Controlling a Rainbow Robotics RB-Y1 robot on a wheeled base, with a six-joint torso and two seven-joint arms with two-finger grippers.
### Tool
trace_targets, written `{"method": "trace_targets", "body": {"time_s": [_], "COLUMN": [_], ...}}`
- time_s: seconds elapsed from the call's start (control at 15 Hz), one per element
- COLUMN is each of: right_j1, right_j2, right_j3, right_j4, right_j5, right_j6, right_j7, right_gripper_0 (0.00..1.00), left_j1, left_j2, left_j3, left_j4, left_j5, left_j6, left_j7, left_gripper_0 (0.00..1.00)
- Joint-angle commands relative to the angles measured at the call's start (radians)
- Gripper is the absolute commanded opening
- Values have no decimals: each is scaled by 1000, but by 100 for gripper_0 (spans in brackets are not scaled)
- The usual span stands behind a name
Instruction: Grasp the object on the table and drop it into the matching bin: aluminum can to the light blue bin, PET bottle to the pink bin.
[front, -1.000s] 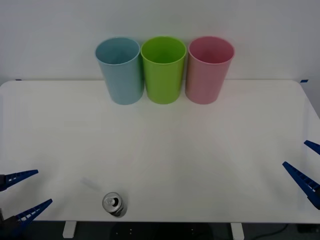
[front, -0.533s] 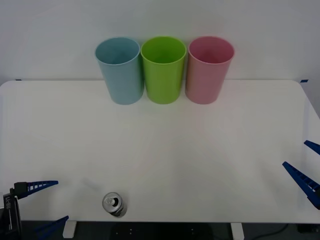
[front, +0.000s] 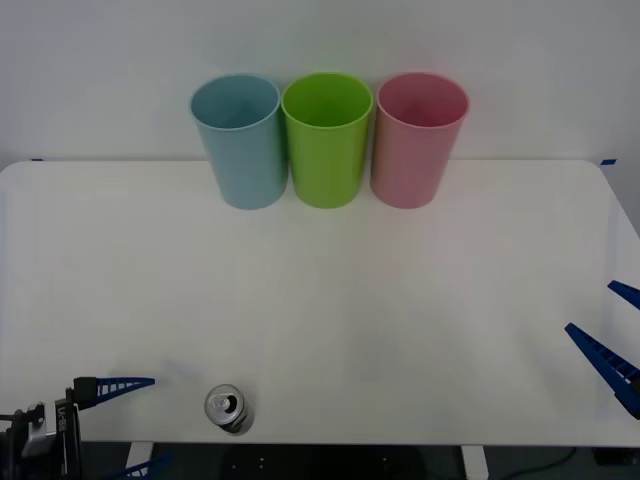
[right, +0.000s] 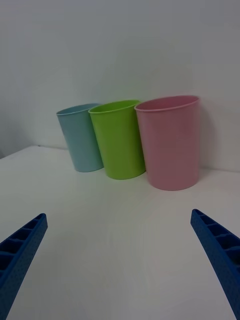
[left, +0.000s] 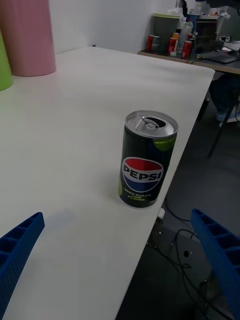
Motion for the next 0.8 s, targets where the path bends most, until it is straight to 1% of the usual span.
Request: {"method": "trace_targets", "body": {"time_s": [0.07,0.27,0.33,0.8], "right_j1": [0,0,0,0], "right_j2": [0,0,0,0], "right_j3": [0,0,0,0], "right_j4": [0,0,0,0], "right_j5": [0,0,0,0], "right_j6": [0,0,0,0], "right_j7": [0,0,0,0], "right_gripper_0": [100,100,100,100], "left_j1": [-9,-20,-26,-66], "left_j2": [-63,-109,-118,-172], "left_j3": [1,1,1,-1], "left_j4": [1,1,2,47], "left_j5": [-35,-67,-84,-129], "left_j6": [1,1,3,1], "left_j7": [-17,-32,-34,-54], "left_gripper_0": [100,100,100,100]}}
